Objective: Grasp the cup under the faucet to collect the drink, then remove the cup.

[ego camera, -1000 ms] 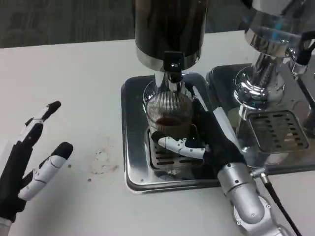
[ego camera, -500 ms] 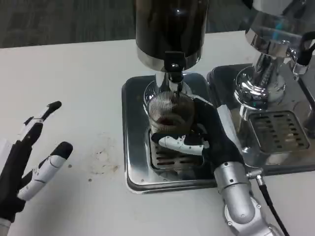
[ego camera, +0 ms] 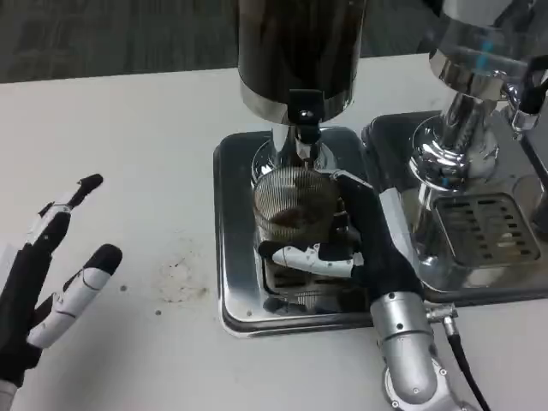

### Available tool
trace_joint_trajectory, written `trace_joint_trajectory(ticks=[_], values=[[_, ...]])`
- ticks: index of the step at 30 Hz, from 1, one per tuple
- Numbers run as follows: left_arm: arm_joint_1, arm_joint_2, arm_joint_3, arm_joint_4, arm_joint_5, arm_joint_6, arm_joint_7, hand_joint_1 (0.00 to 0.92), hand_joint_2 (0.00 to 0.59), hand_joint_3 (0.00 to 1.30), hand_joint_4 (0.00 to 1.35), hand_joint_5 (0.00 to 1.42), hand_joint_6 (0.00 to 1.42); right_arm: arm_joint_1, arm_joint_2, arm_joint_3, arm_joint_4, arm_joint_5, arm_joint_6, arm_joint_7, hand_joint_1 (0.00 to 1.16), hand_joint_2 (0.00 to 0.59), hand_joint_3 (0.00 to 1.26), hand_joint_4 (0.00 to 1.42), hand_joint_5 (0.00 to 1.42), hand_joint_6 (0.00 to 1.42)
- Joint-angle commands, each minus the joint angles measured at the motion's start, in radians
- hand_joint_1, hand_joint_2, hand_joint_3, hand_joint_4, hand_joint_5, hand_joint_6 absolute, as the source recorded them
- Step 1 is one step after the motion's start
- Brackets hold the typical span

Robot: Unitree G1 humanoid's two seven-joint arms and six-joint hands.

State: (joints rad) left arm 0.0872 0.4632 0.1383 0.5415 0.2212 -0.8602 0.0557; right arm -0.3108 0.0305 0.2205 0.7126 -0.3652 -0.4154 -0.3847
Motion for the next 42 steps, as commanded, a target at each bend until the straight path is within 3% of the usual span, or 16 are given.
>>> trace_joint_trajectory(ticks=[1,15,22,27,30,36,42], values=[[0.003,0.001,-0.01,0.013,-0.009,-0.003,-0.017,0.0,0.164,0.14,0.0,0.08,0.0,-0.001,0.0,-0.006,0.009,-0.005,-0.04,-0.032,1.03,0.103,0.65,0.68,0.65,0.67],[-0.028,-0.006,-0.029,0.054,-0.033,-0.021,-0.05,0.0,0.162,0.14,0.0,0.09,0.0,0.022,-0.013,-0.014,-0.023,-0.018,-0.069,-0.082,1.02,0.093,0.72,0.75,0.76,0.84],[-0.046,-0.01,-0.041,0.074,-0.036,-0.029,-0.051,0.0,0.162,0.14,0.0,0.09,0.0,0.082,-0.031,-0.023,-0.149,-0.019,-0.044,-0.06,1.02,0.093,0.72,0.77,0.79,0.9],[-0.053,-0.016,-0.046,0.088,-0.033,-0.033,-0.053,0.0,0.162,0.15,0.0,0.09,0.0,0.106,-0.033,-0.028,-0.184,-0.016,-0.028,-0.049,1.02,0.093,0.73,0.78,0.79,0.92],[-0.053,-0.016,-0.049,0.086,-0.024,-0.033,-0.049,0.0,0.162,0.15,0.0,0.09,0.0,0.12,-0.037,-0.024,-0.232,-0.028,-0.002,-0.041,1.02,0.093,0.73,0.78,0.8,0.93],[-0.044,-0.014,-0.048,0.063,0.002,-0.031,-0.033,0.0,0.162,0.14,0.0,0.07,0.0,0.191,-0.058,-0.023,-0.408,-0.034,0.14,0.05,1.02,0.093,0.74,0.79,0.79,0.95],[-0.016,-0.019,-0.044,0.039,0.003,-0.022,-0.026,0.0,0.162,0.13,0.0,0.06,0.0,0.246,-0.081,-0.015,-0.507,-0.037,0.192,0.123,1.02,0.093,0.75,0.79,0.8,0.96]])
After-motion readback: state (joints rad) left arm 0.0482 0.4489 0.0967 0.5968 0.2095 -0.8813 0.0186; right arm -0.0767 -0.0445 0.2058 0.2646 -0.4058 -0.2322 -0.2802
